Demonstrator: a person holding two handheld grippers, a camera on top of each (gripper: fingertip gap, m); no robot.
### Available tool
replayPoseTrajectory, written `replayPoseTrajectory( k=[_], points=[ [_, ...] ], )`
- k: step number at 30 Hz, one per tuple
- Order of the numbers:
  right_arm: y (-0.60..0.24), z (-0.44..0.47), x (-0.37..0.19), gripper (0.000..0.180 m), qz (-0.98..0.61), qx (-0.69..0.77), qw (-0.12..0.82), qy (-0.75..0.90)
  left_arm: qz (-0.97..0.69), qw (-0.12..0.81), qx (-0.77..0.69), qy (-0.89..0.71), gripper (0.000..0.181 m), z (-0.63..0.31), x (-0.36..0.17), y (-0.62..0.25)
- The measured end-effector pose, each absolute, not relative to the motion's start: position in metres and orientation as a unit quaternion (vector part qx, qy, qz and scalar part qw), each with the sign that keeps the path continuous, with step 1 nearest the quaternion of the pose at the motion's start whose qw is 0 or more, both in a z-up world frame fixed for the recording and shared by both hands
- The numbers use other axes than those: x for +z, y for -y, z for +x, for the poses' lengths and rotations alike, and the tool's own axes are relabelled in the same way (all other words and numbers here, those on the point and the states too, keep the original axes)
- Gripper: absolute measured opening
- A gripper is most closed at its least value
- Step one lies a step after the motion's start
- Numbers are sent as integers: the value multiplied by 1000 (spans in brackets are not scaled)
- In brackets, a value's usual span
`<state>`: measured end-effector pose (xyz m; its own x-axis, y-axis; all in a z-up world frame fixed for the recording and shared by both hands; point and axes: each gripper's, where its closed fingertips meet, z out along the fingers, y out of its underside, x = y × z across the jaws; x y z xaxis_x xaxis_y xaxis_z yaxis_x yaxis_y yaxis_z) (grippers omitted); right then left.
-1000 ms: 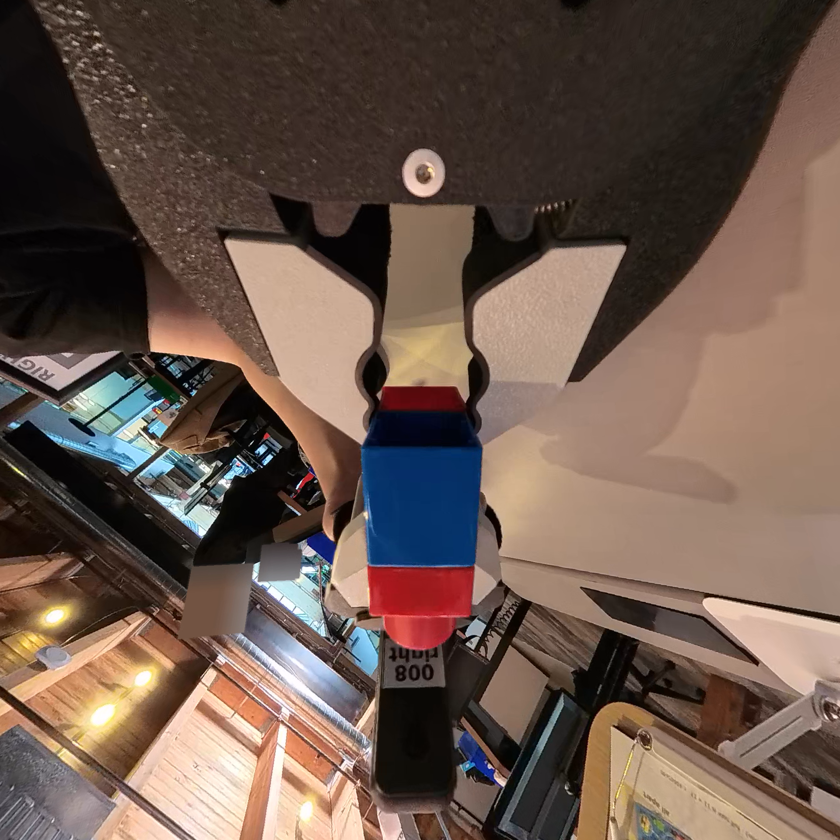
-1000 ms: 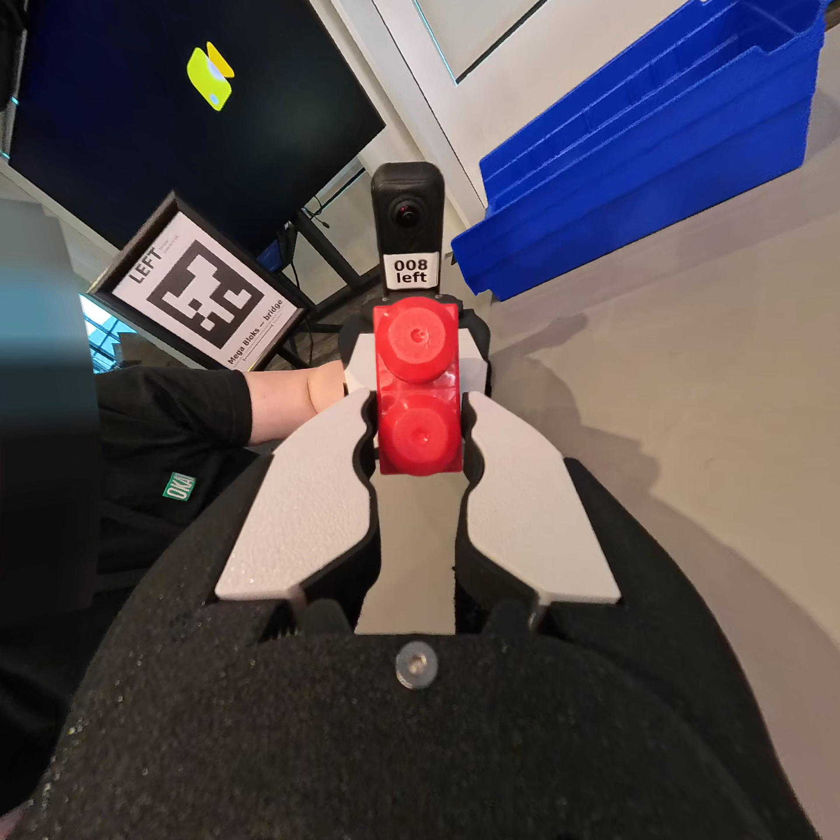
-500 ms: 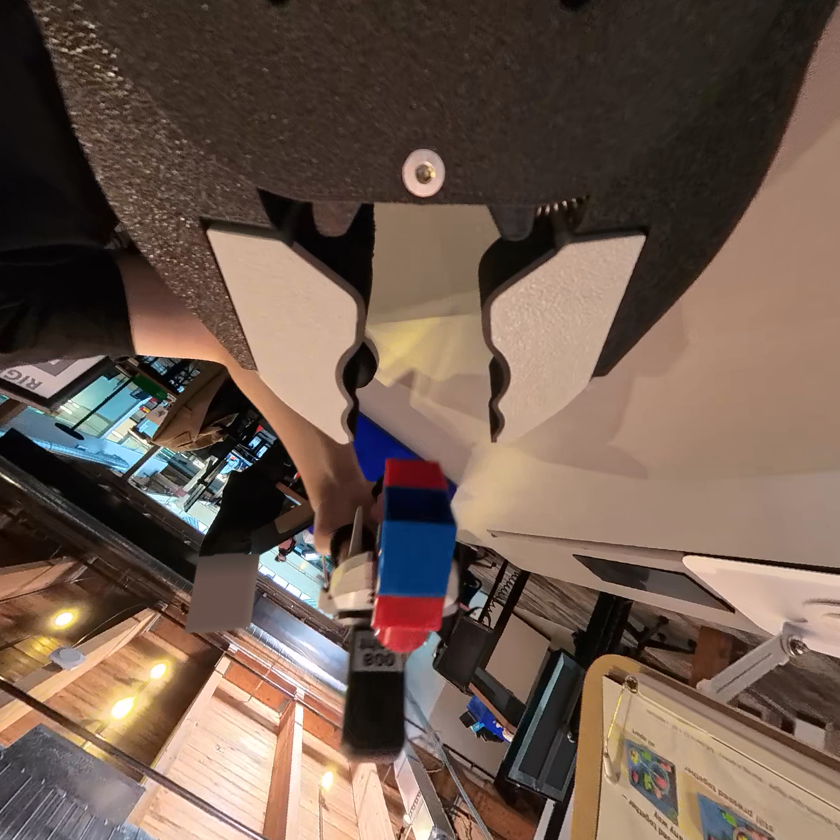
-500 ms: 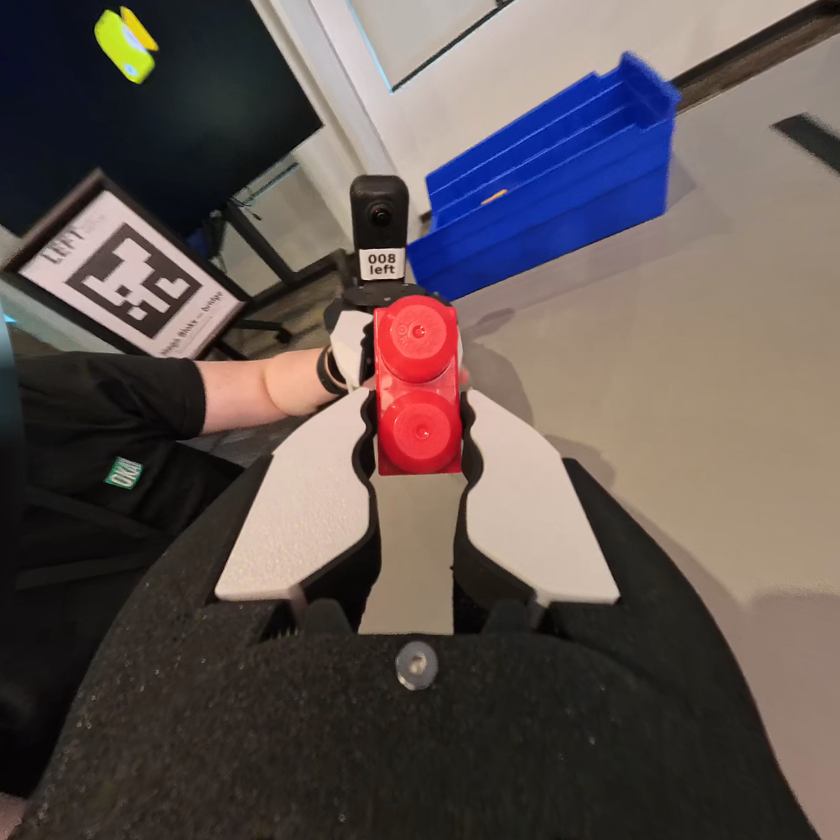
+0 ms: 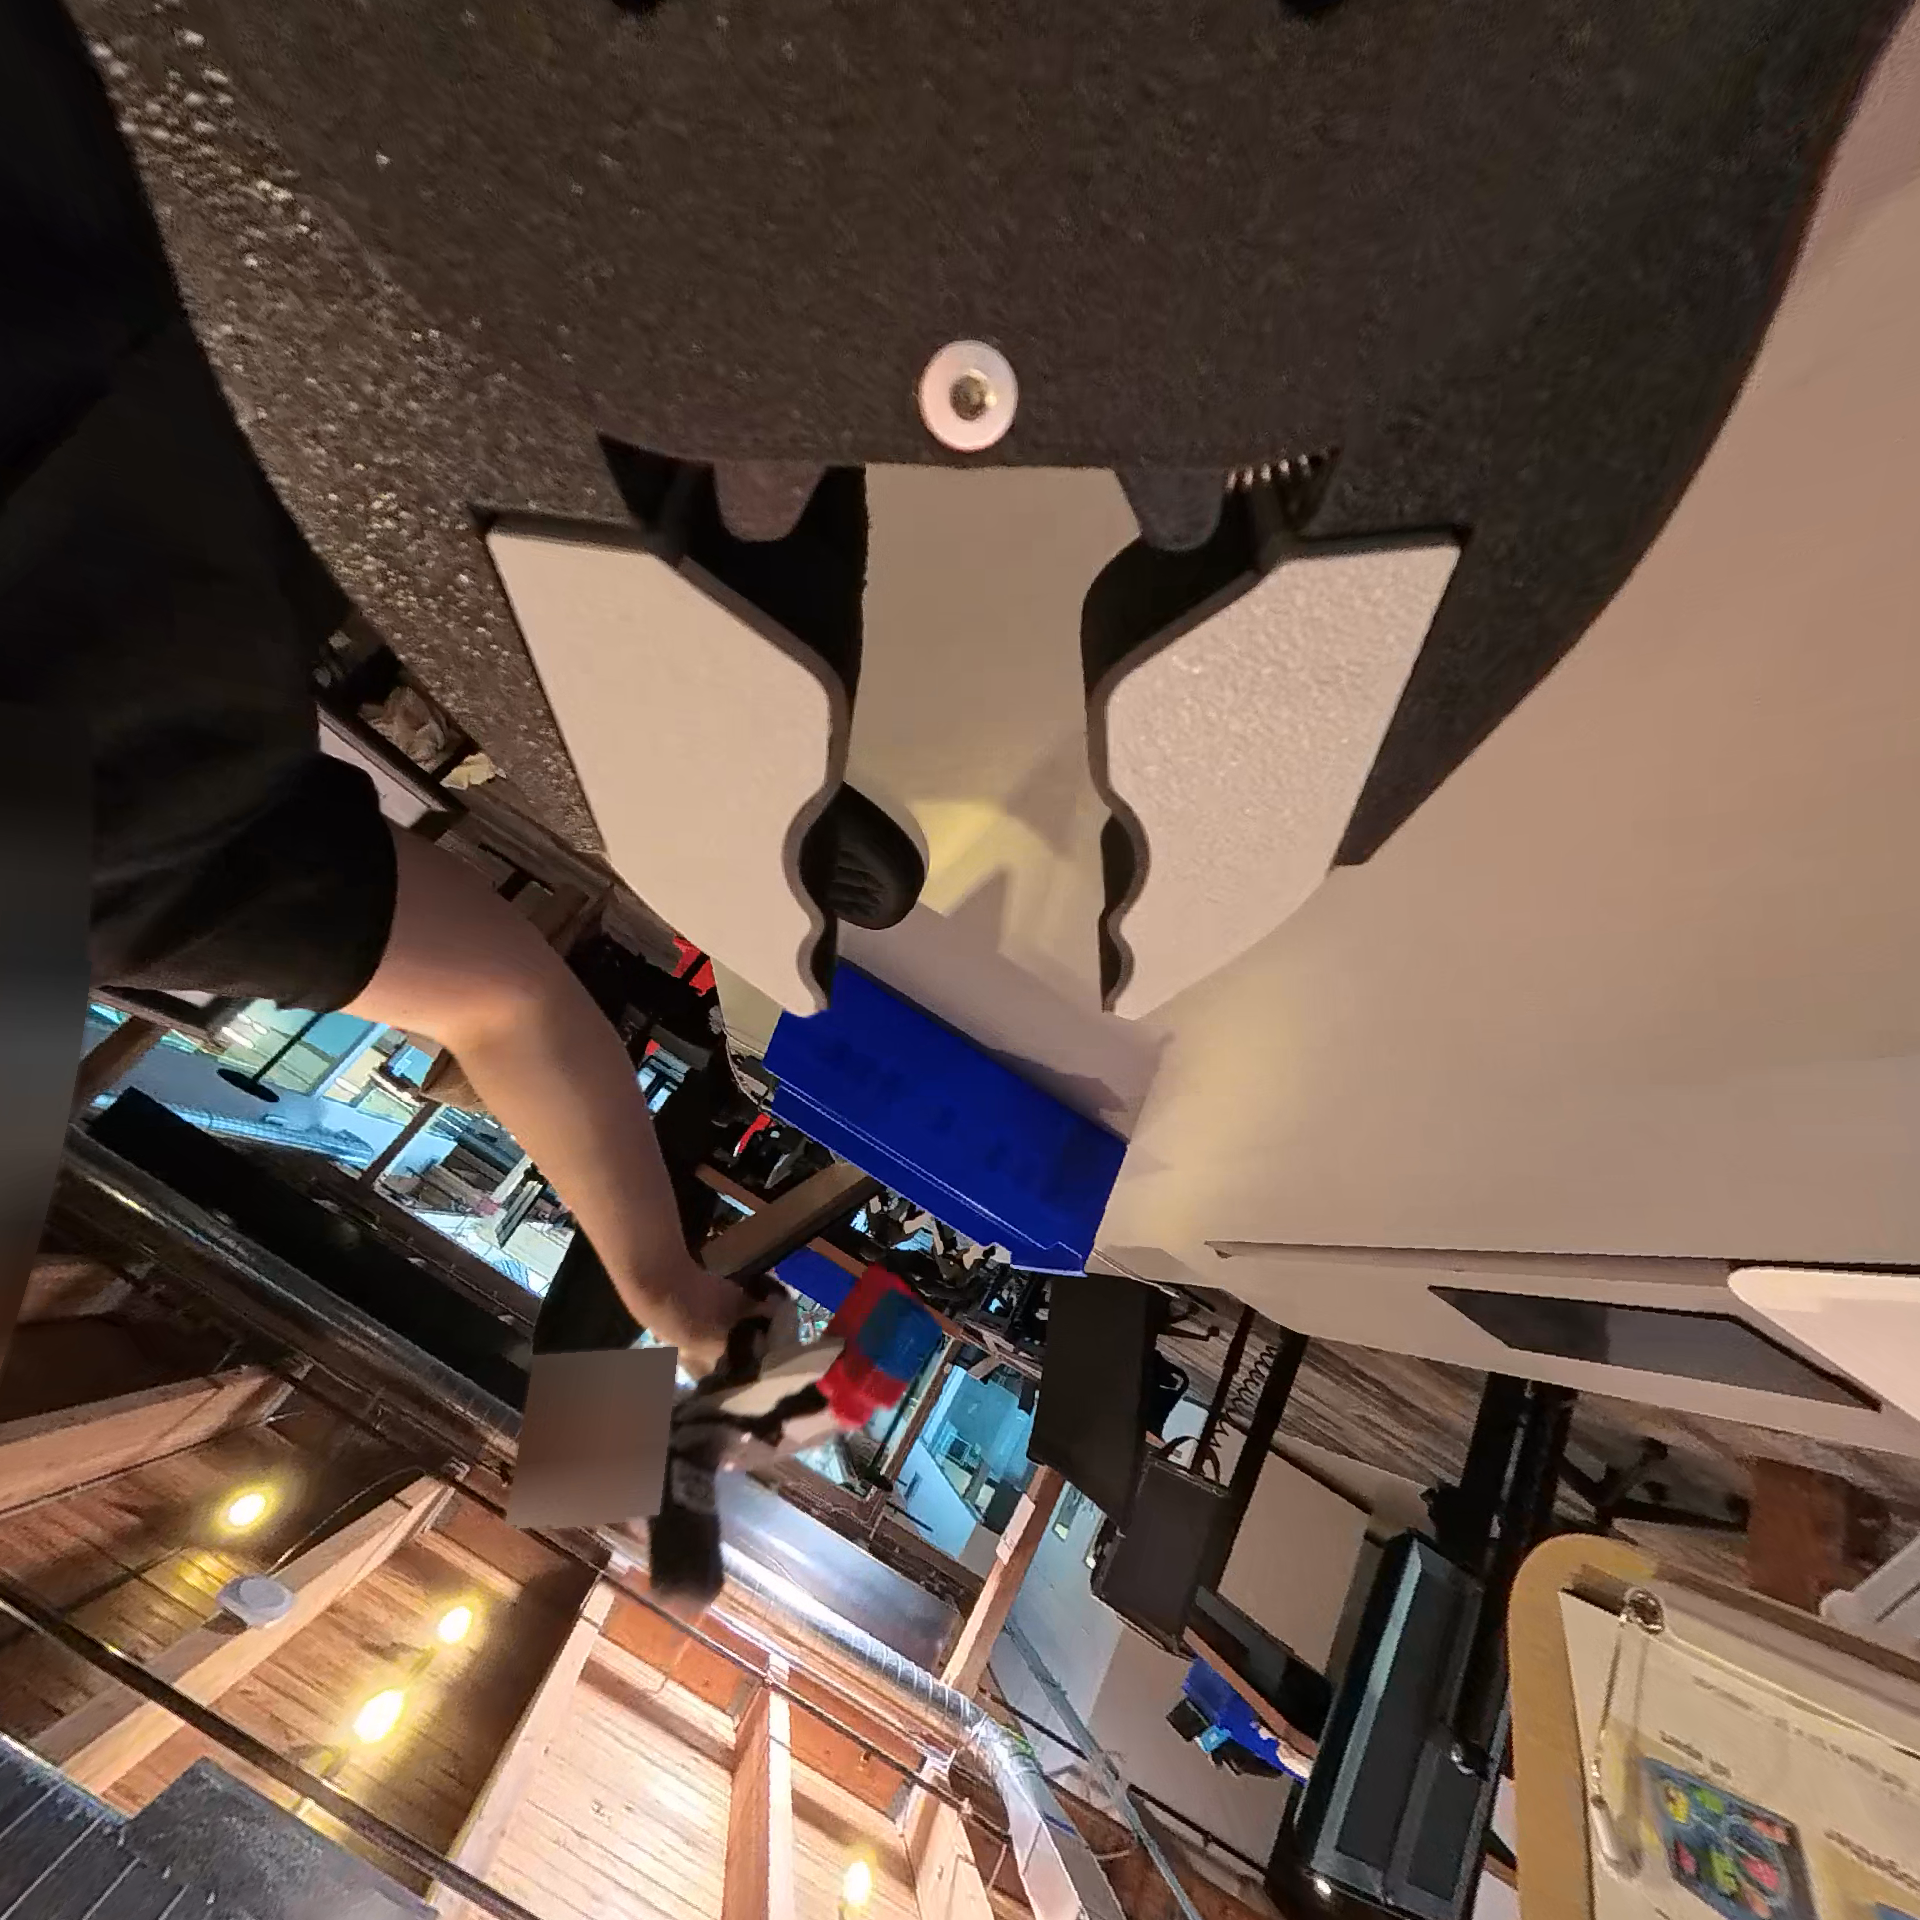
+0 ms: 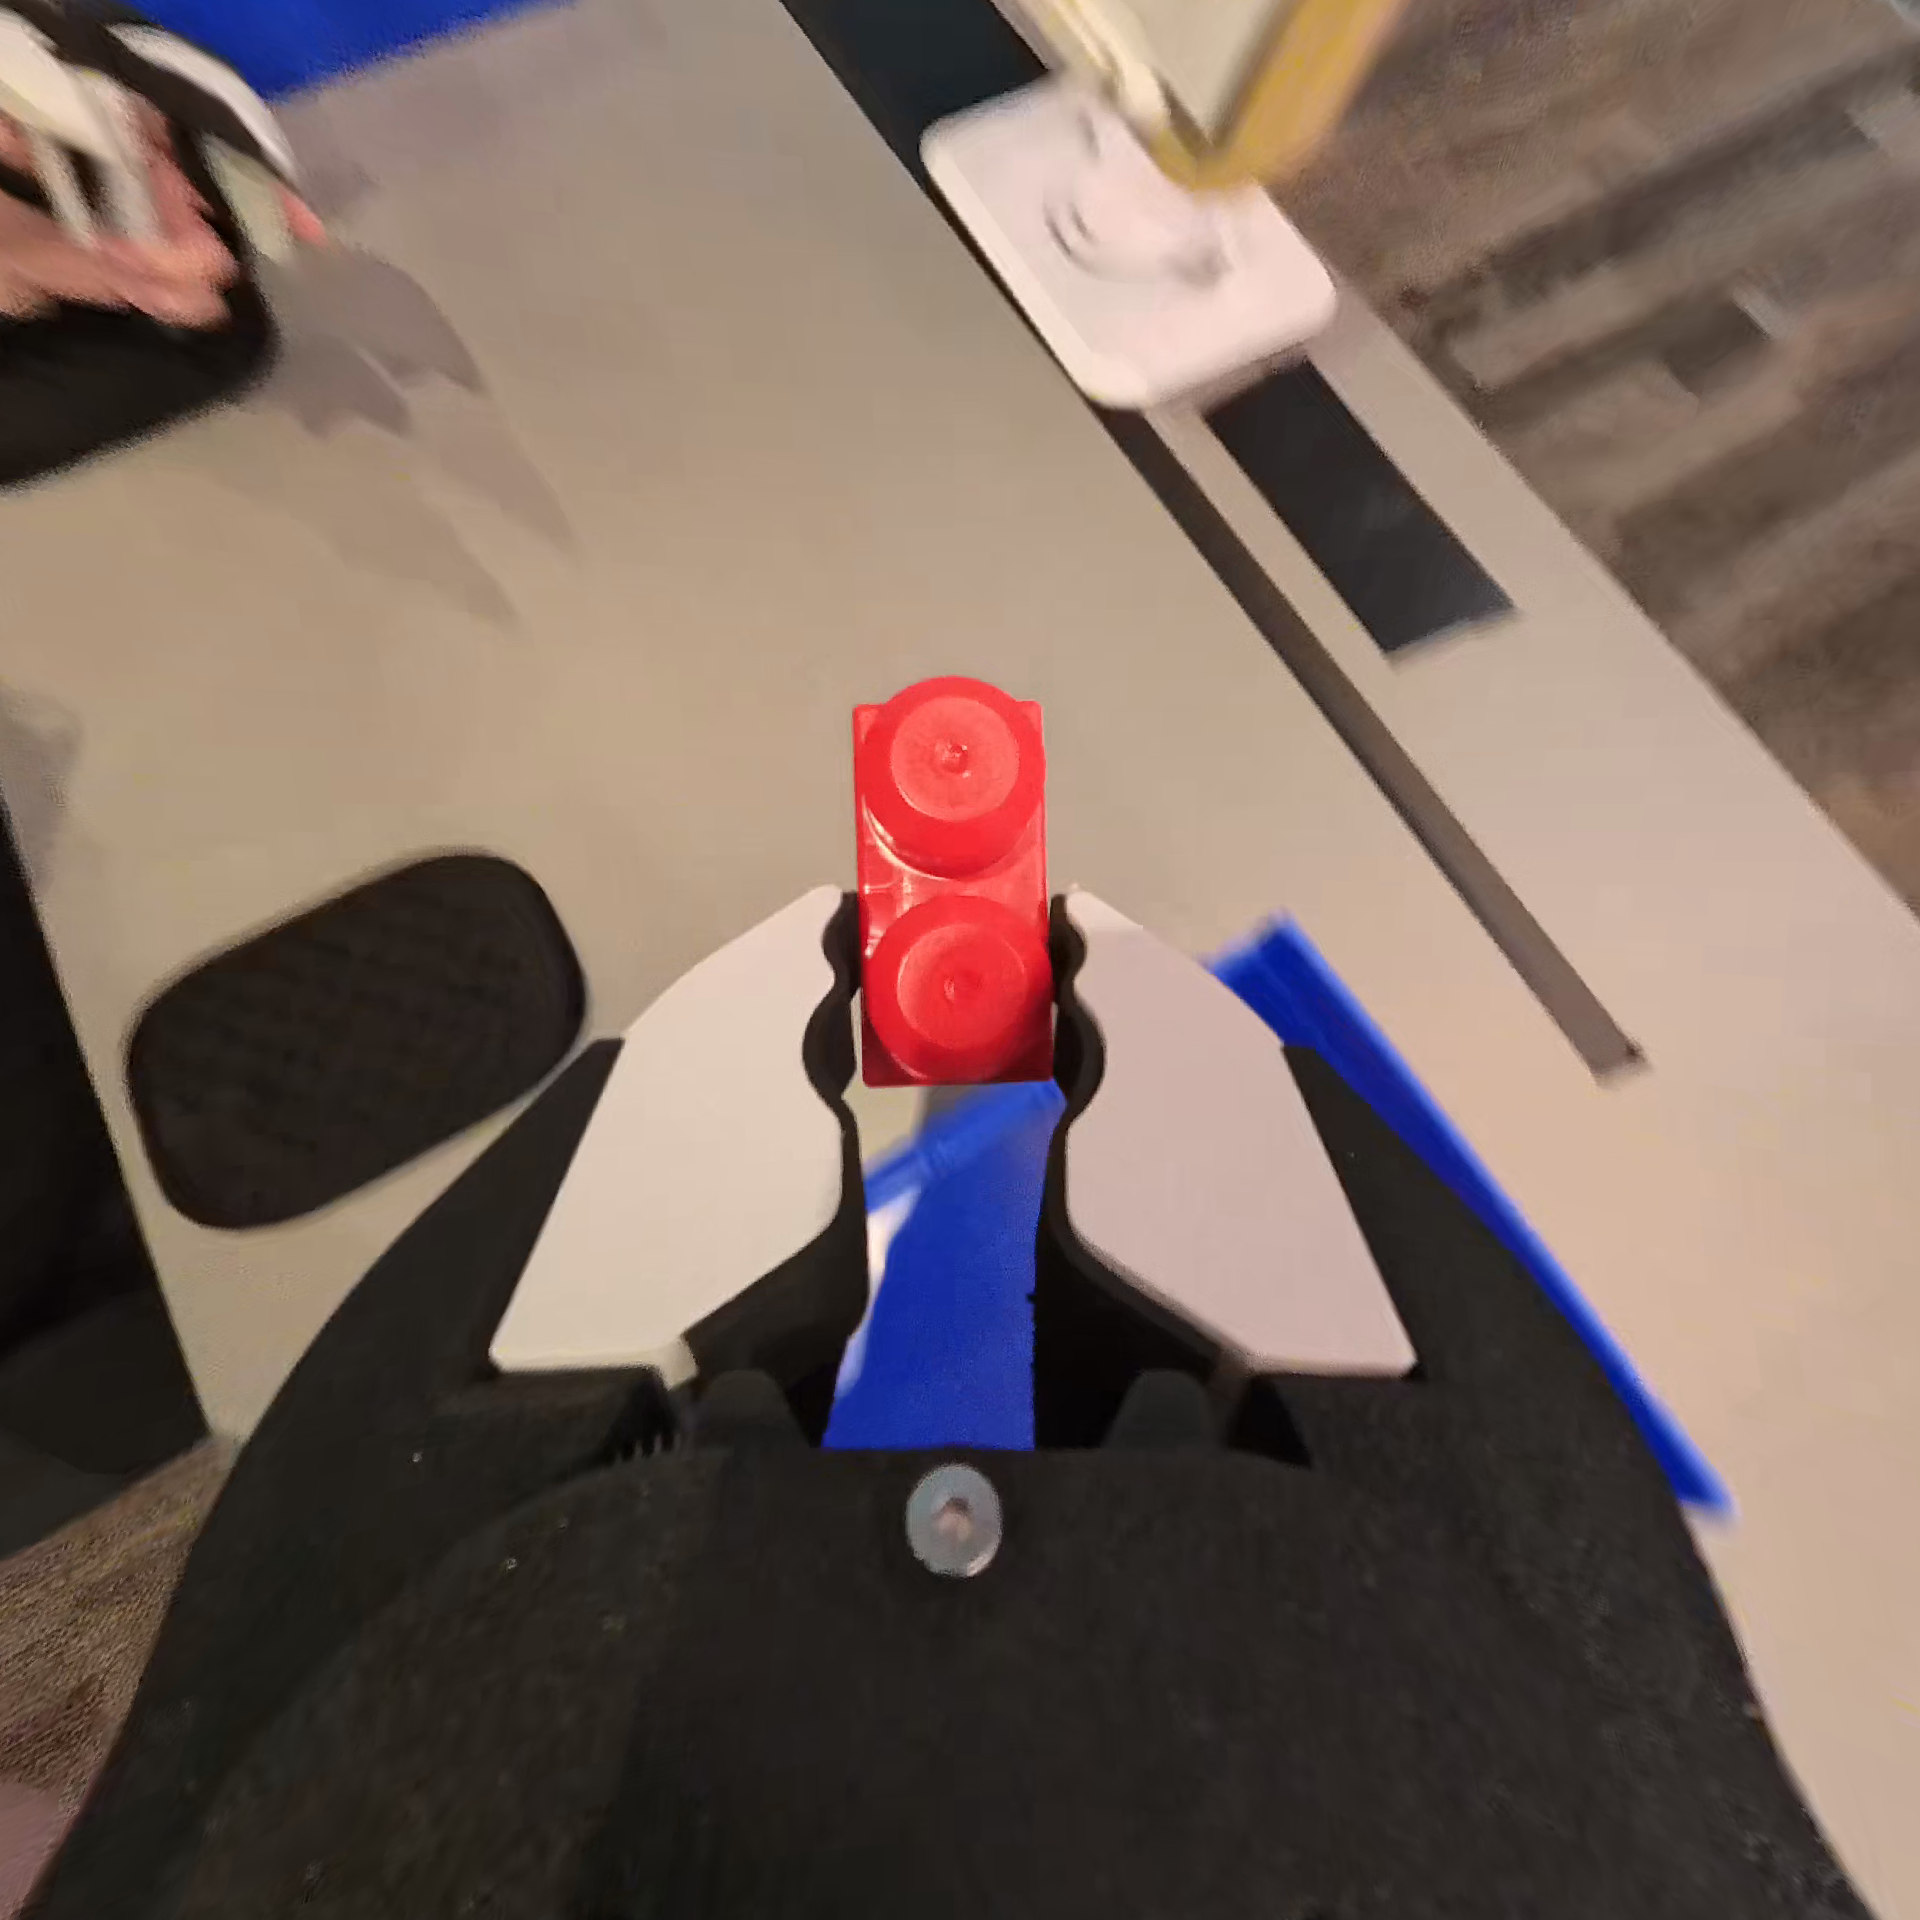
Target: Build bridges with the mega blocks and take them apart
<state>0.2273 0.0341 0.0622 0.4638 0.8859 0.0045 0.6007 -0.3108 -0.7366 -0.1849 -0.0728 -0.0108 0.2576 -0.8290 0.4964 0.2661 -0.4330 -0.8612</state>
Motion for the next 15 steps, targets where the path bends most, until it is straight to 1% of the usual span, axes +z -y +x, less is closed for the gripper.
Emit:
replayPoseTrajectory(
  k=[3, 5, 10, 12, 15],
  points=[
    [-36, 292, 17, 34, -816, 168, 307, 460, -623, 483, -570, -231, 48, -182, -8, 71],
    [-35, 310, -14, 34, -824, 164, 280, 464, -624, 484, -563, -243, 48, -179, -9, 69],
    [-43, 320, -73, 34, -820, 149, 217, 508, -643, 466, -551, -256, 46, -173, -26, 68],
    [-48, 314, -85, 34, -806, 156, 209, 532, -662, 458, -536, -255, 43, -172, -36, 65],
    [-54, 306, -95, 34, -773, 151, 210, 579, -664, 468, -528, -249, 42, -173, -37, 61]
  ],
)
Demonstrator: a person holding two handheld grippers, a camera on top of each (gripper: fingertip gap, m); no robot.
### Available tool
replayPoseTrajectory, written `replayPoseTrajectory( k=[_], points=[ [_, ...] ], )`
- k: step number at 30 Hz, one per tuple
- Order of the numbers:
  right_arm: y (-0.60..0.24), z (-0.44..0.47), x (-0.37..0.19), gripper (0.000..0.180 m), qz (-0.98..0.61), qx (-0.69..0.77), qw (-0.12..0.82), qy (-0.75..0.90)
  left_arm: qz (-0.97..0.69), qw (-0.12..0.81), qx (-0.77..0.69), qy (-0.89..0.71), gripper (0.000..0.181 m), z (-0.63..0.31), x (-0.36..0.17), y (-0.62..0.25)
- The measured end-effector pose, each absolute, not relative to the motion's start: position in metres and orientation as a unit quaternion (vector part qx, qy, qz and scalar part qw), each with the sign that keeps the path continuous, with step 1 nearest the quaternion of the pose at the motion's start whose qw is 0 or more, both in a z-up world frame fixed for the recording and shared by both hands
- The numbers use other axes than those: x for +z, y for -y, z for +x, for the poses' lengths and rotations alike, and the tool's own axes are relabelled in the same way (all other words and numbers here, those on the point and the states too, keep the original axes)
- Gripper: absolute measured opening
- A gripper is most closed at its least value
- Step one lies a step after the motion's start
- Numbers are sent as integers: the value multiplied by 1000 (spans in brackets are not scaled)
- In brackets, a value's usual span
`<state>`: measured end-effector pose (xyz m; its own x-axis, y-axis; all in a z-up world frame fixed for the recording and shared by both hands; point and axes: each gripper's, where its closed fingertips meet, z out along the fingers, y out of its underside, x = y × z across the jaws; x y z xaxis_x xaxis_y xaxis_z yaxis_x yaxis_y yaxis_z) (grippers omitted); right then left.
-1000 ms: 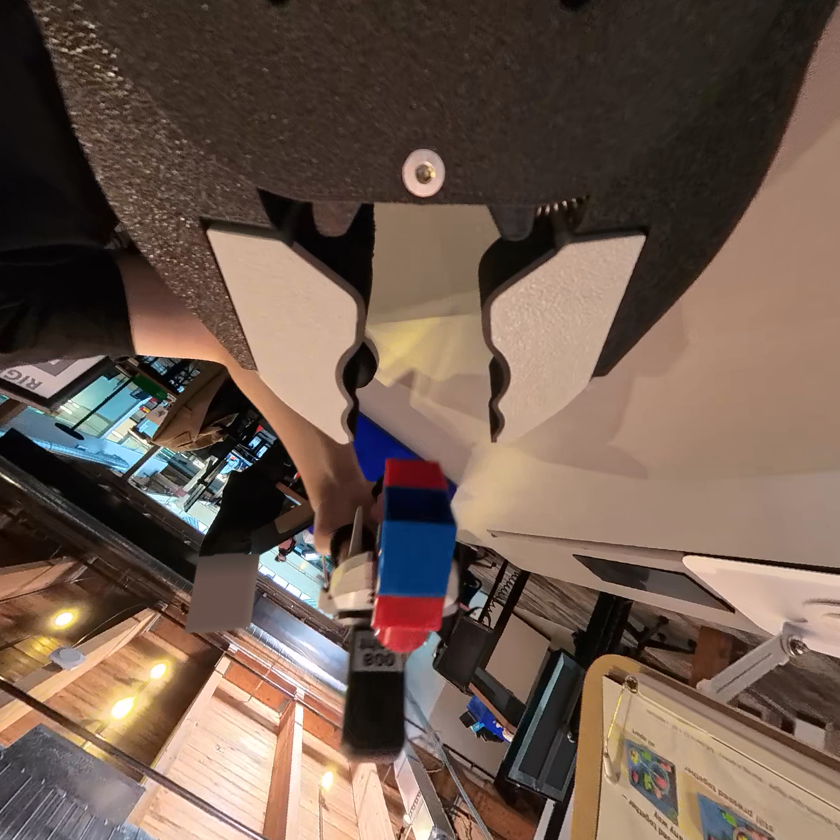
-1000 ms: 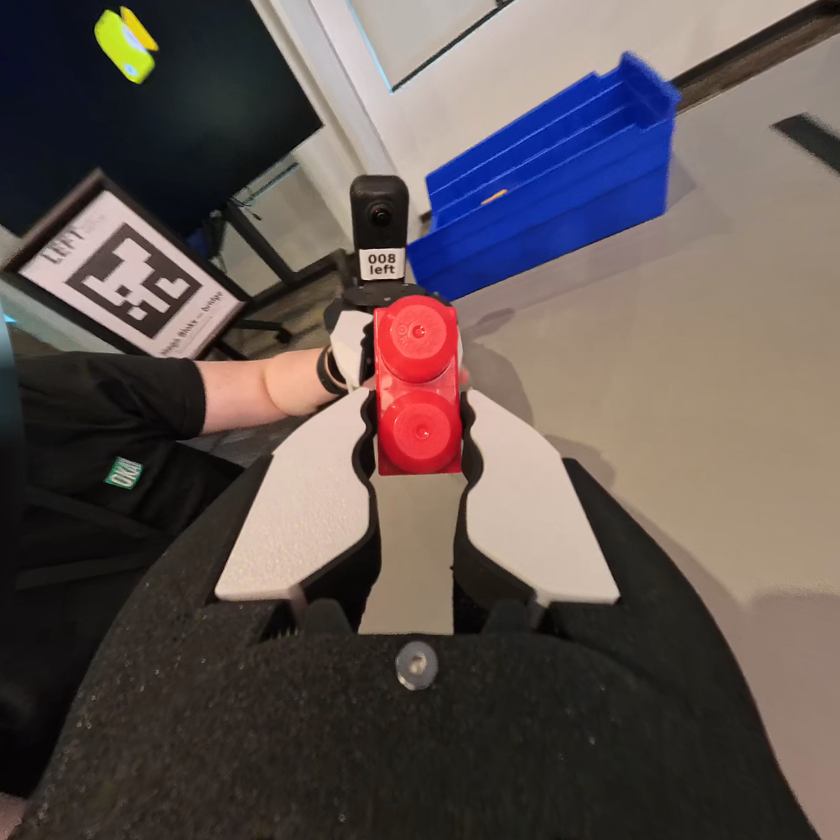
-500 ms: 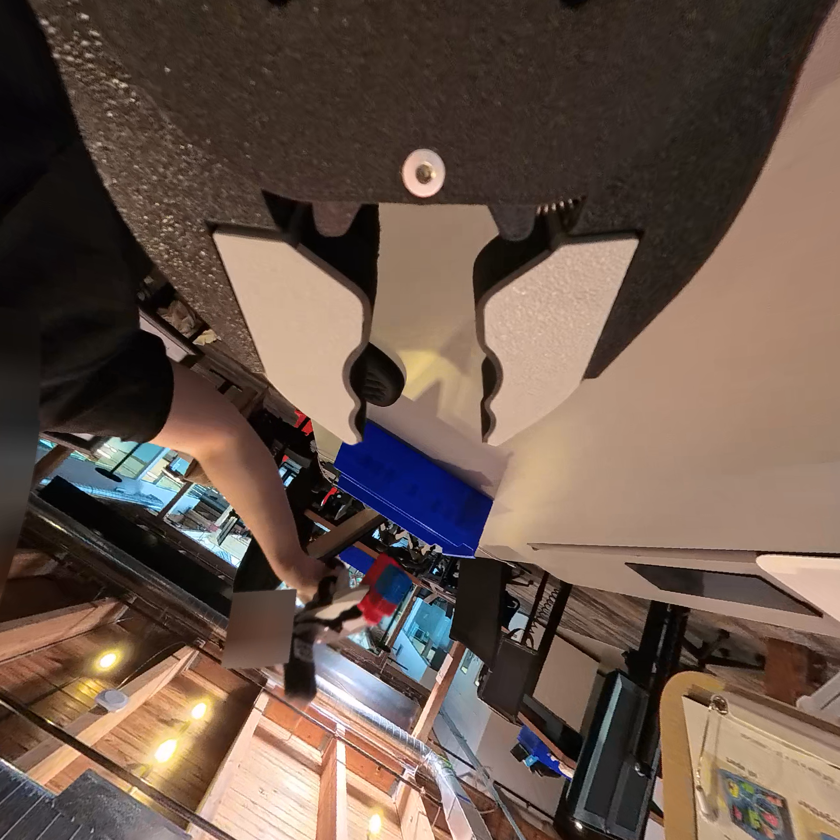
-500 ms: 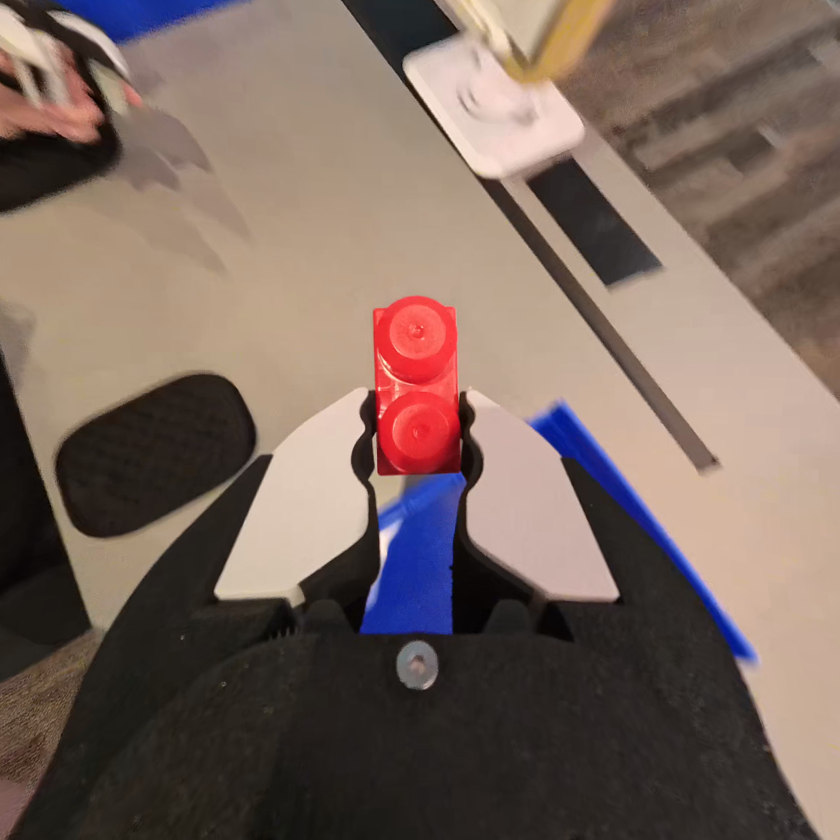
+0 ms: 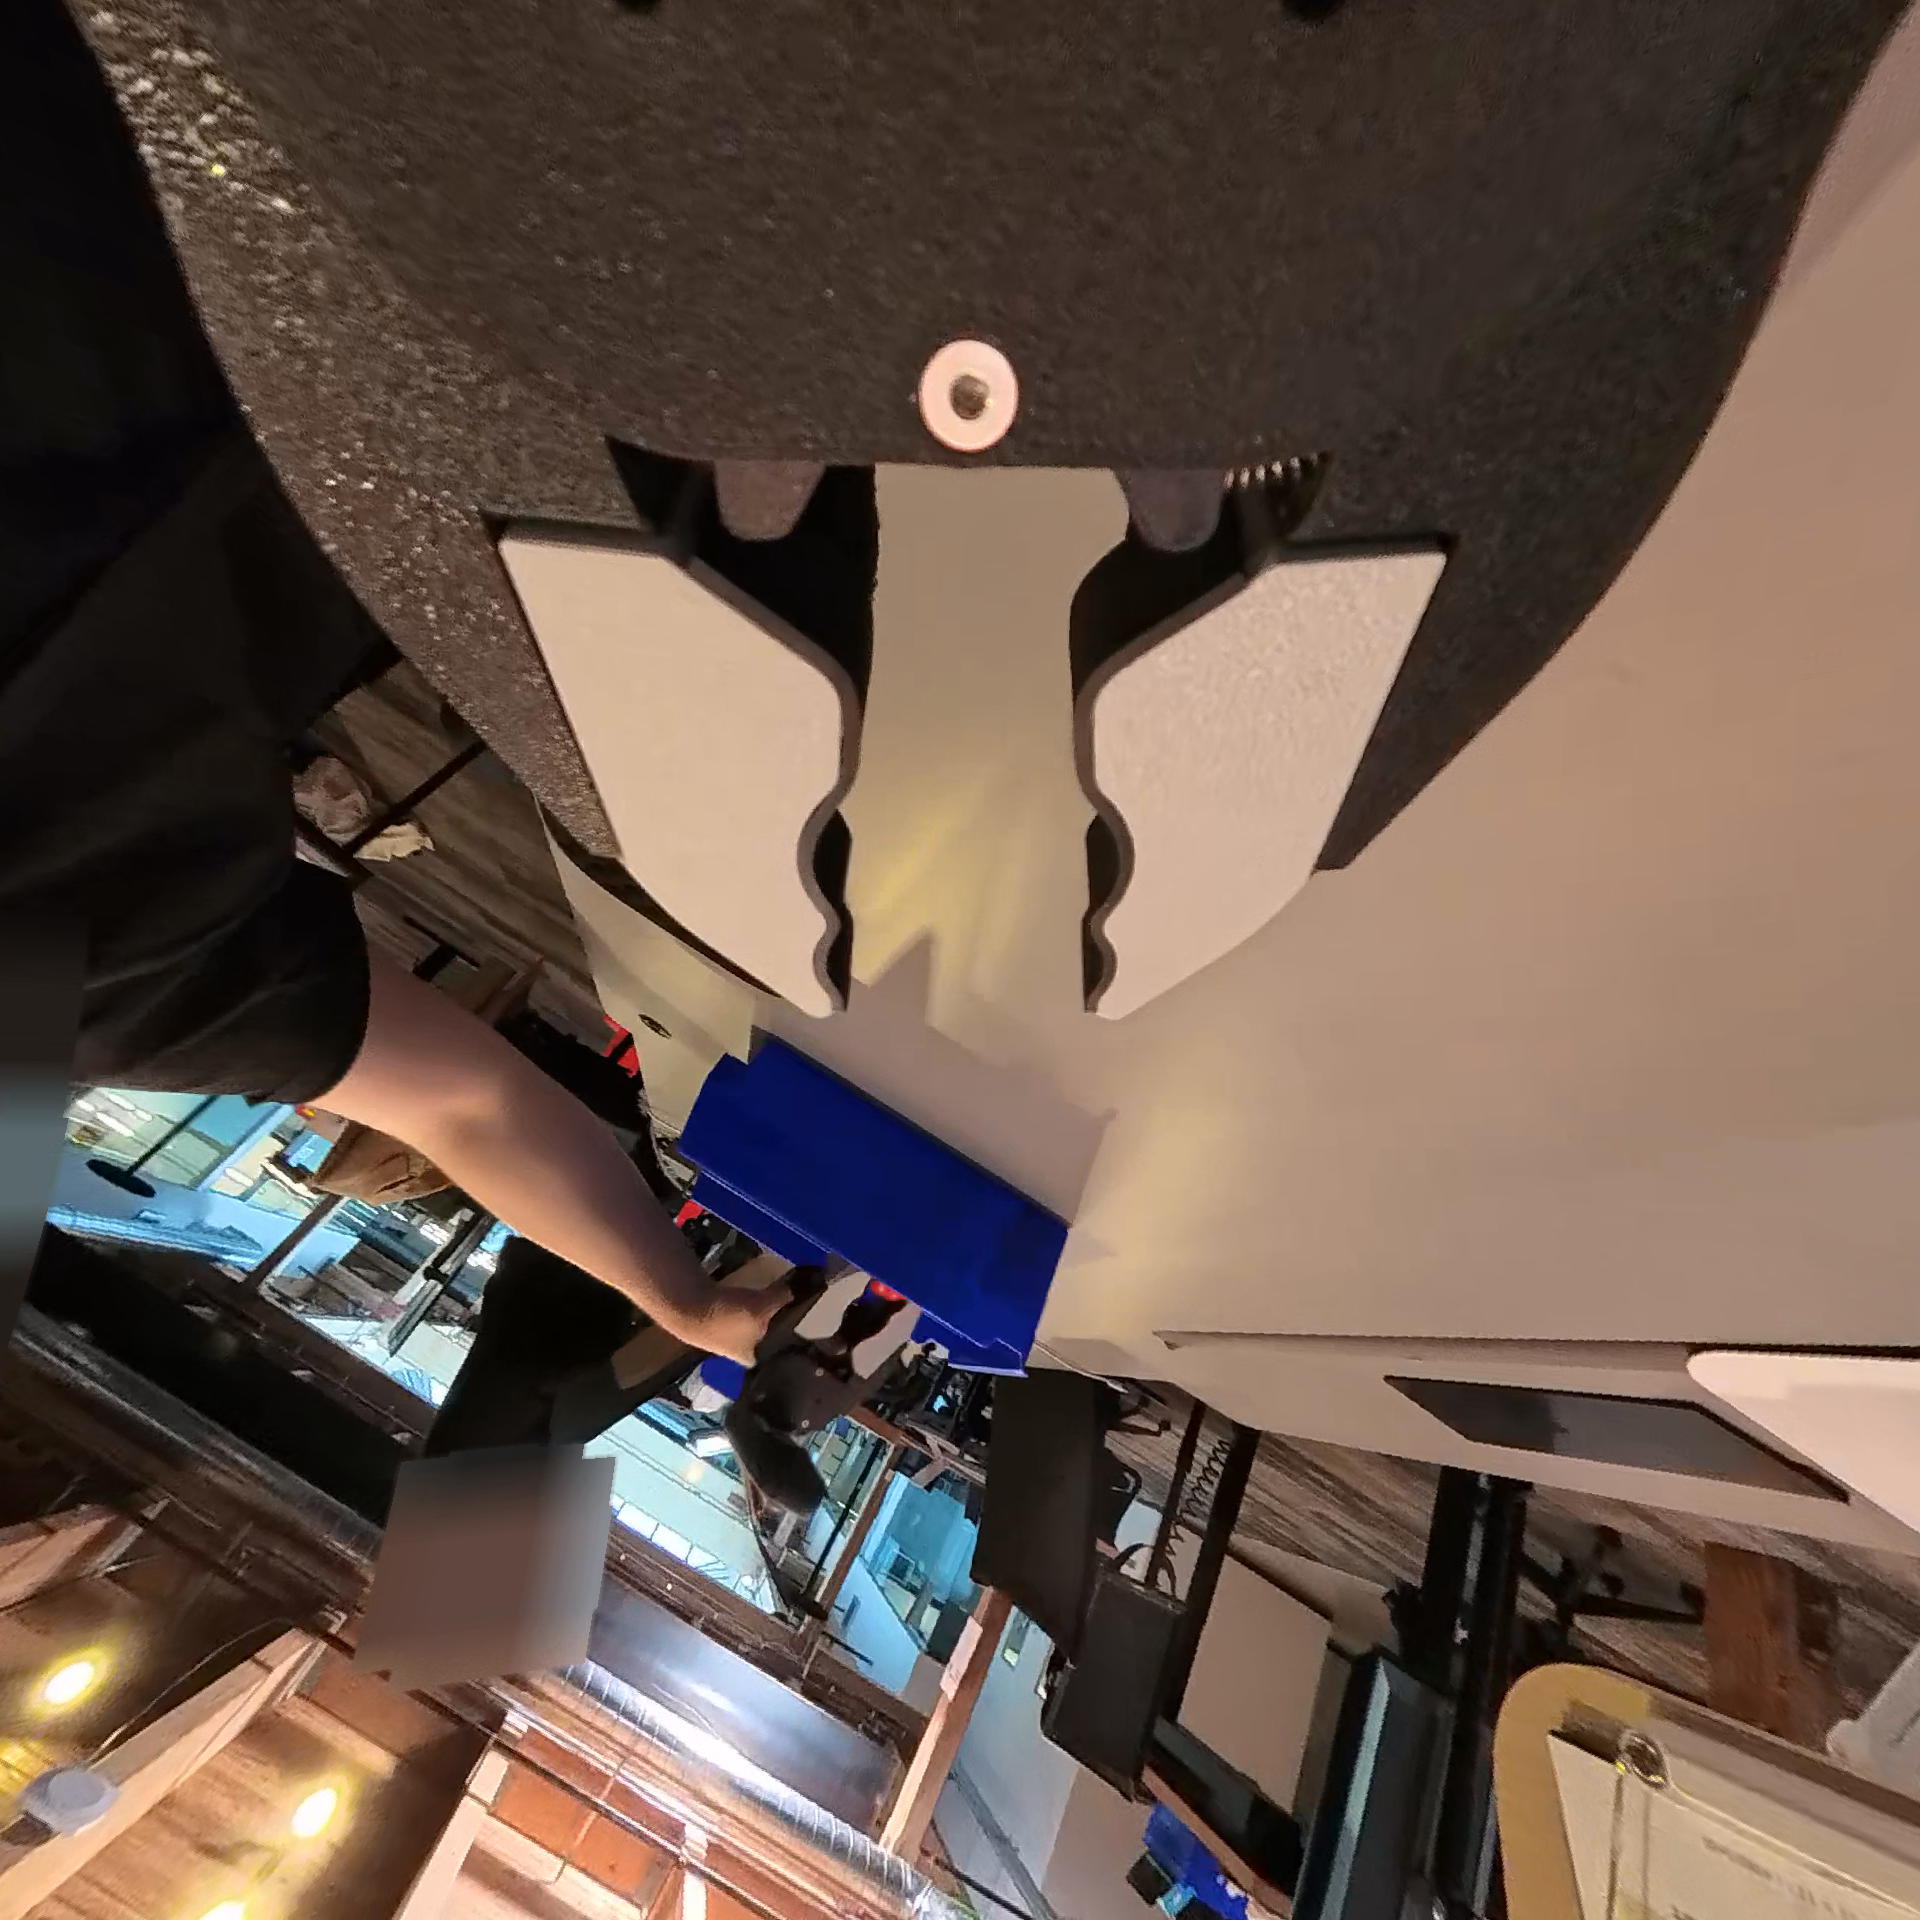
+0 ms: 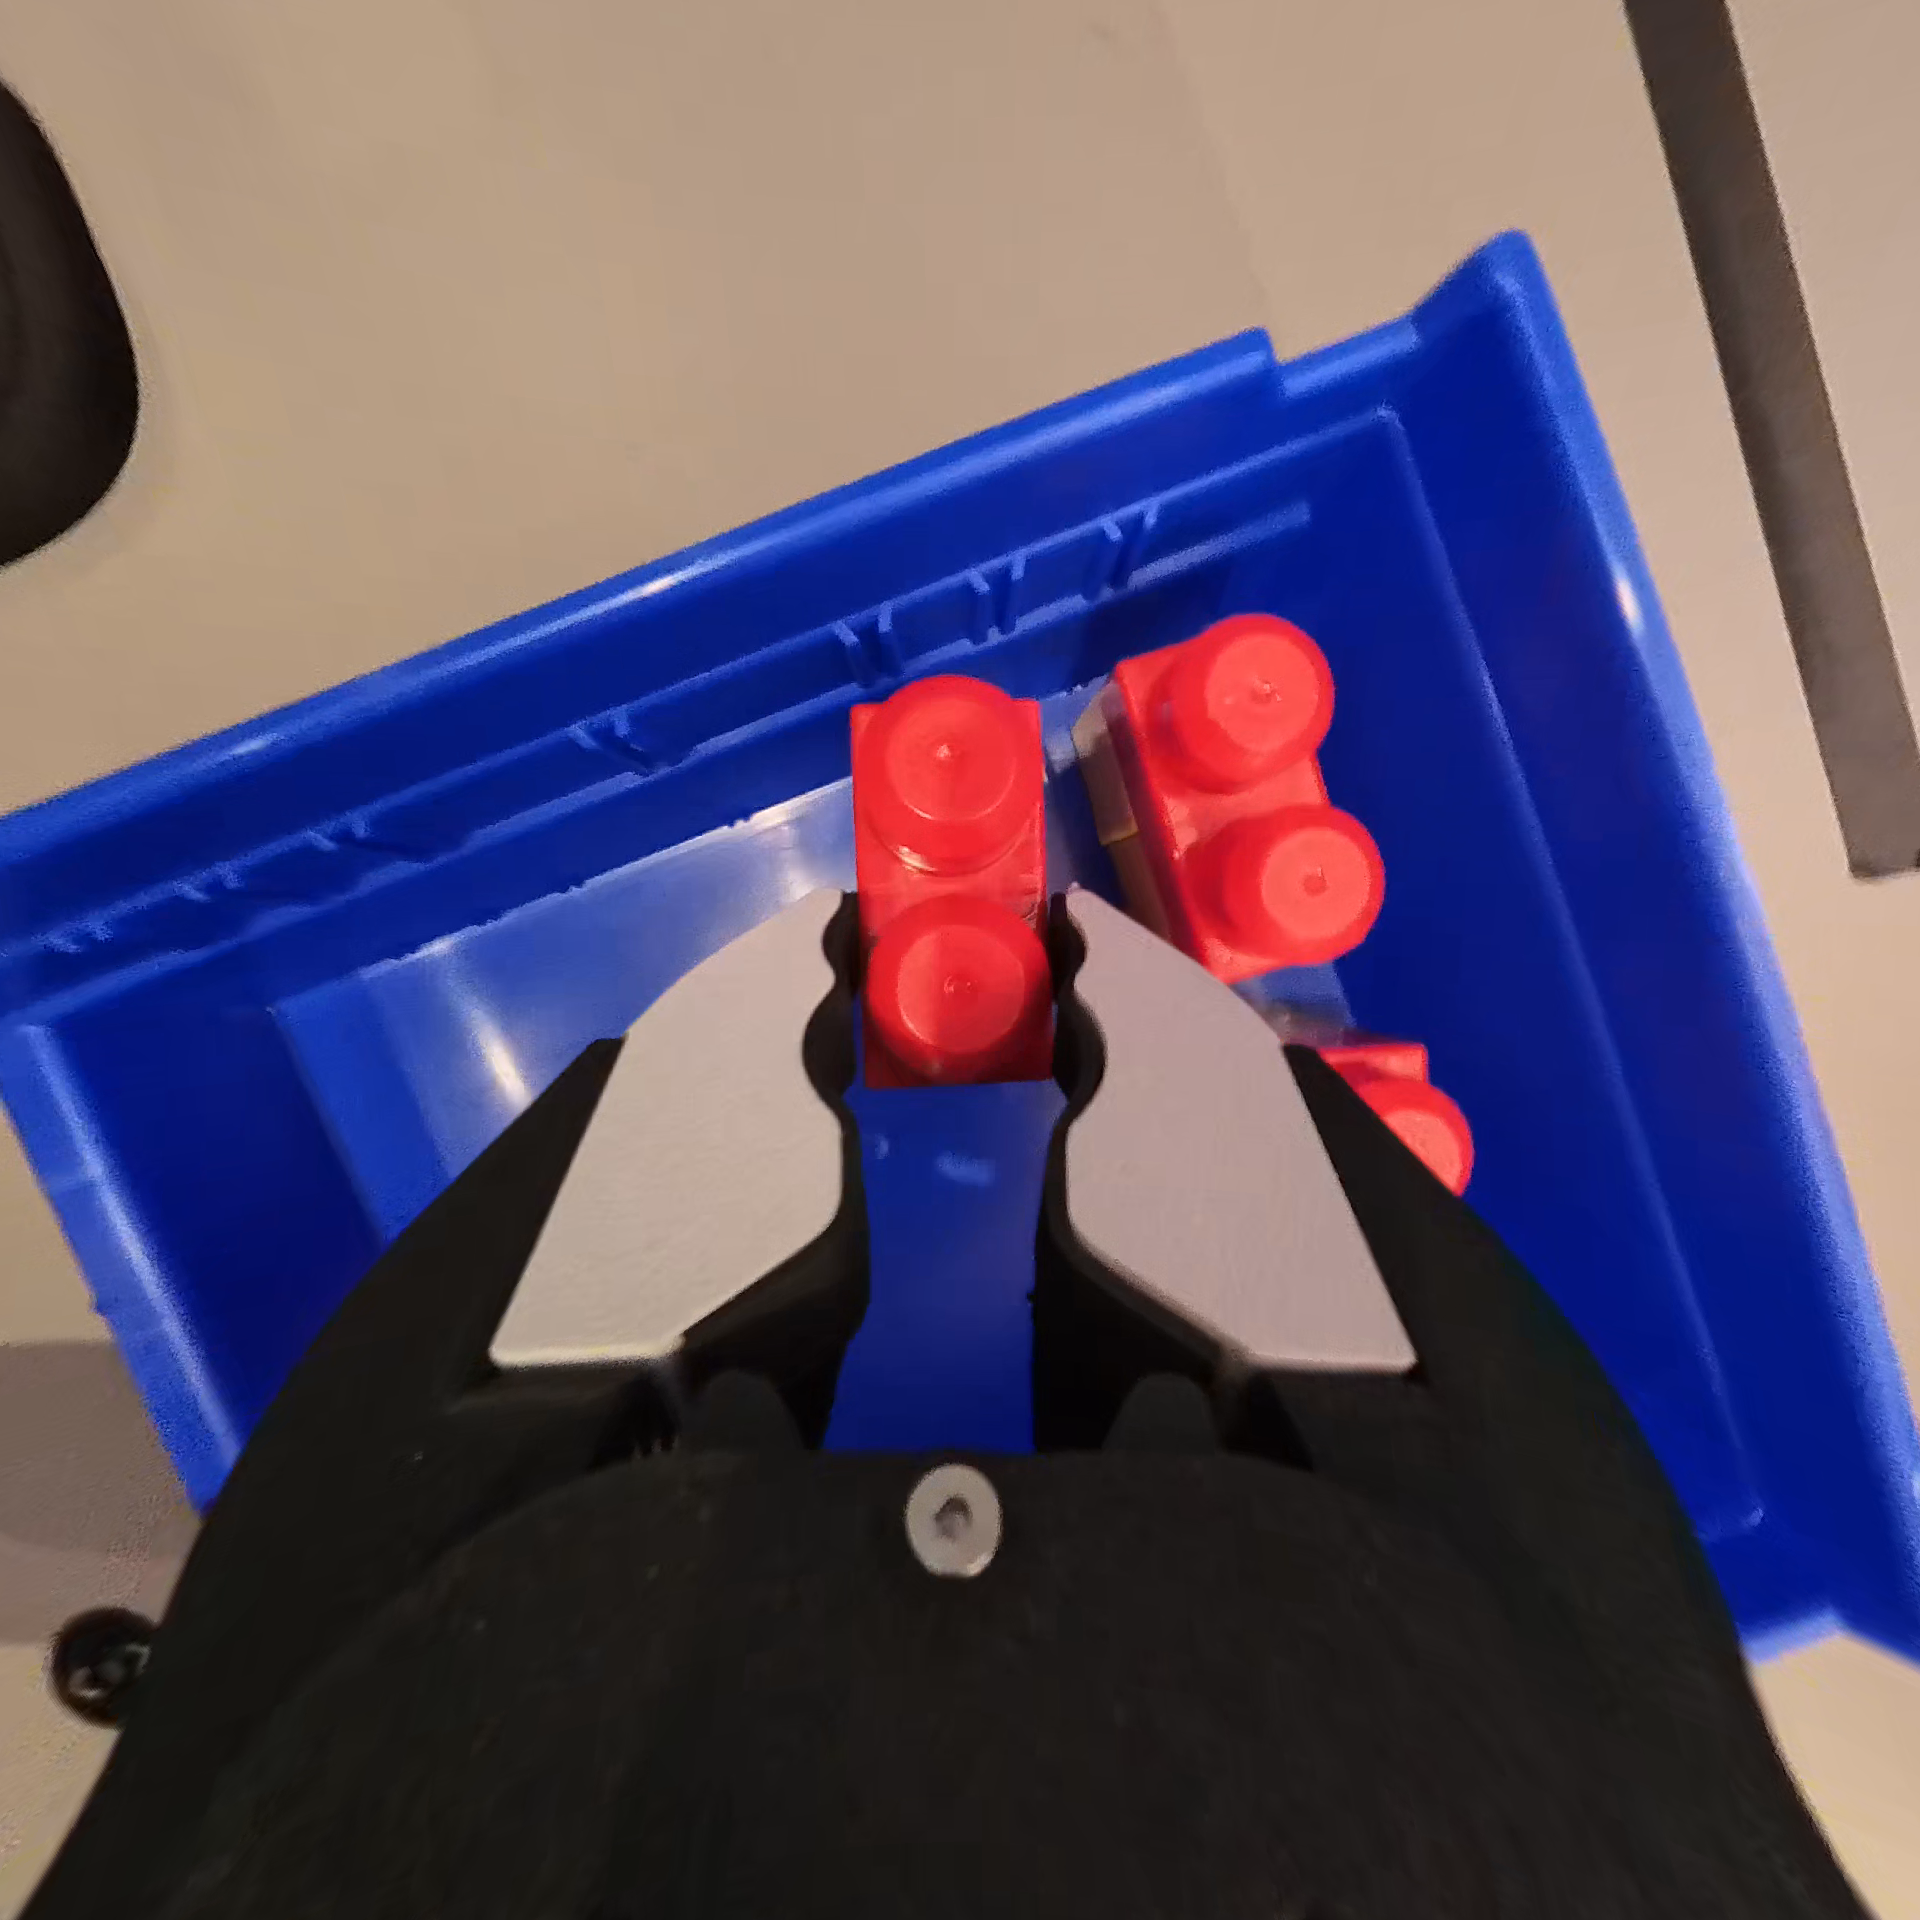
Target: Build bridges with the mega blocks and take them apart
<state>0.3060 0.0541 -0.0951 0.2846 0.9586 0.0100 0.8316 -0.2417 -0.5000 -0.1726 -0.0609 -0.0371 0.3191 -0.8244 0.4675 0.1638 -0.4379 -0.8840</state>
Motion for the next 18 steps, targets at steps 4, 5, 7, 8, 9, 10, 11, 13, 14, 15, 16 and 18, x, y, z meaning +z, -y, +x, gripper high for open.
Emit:
replayPoseTrajectory(
  k=[4, 5, 7, 8, 9, 10, 11, 13, 14, 15, 16, 18],
  points=[
    [-57, 301, -105, 34, -740, 139, 198, 628, -663, 479, -519, -248, 42, -179, -37, 58],
    [-58, 301, -109, 34, -734, 131, 192, 638, -662, 482, -519, -246, 42, -181, -36, 57],
    [-56, 300, -112, 34, -717, 129, 187, 659, -662, 487, -516, -239, 41, -184, -36, 55],
    [-55, 299, -113, 34, -709, 129, 188, 668, -667, 488, -510, -236, 40, -185, -38, 53],
    [-56, 299, -114, 34, -703, 125, 189, 674, -674, 487, -504, -236, 40, -186, -41, 52],
    [-56, 300, -114, 34, -700, 124, 190, 677, -677, 484, -501, -238, 39, -186, -42, 51],
    [-58, 299, -114, 35, -698, 124, 195, 677, -678, 483, -500, -239, 39, -185, -43, 52],
    [-60, 299, -113, 35, -694, 128, 203, 678, -679, 484, -496, -242, 38, -184, -43, 52],
    [-62, 300, -114, 35, -694, 122, 206, 679, -680, 484, -494, -245, 38, -183, -44, 52],
    [-64, 301, -115, 35, -696, 113, 209, 678, -681, 484, -492, -247, 38, -183, -45, 53],
    [-64, 302, -115, 35, -694, 107, 209, 681, -681, 484, -490, -247, 38, -183, -45, 53],
    [-61, 300, -111, 40, -696, 114, 210, 677, -681, 485, -491, -245, 38, -183, -44, 53]
  ],
)
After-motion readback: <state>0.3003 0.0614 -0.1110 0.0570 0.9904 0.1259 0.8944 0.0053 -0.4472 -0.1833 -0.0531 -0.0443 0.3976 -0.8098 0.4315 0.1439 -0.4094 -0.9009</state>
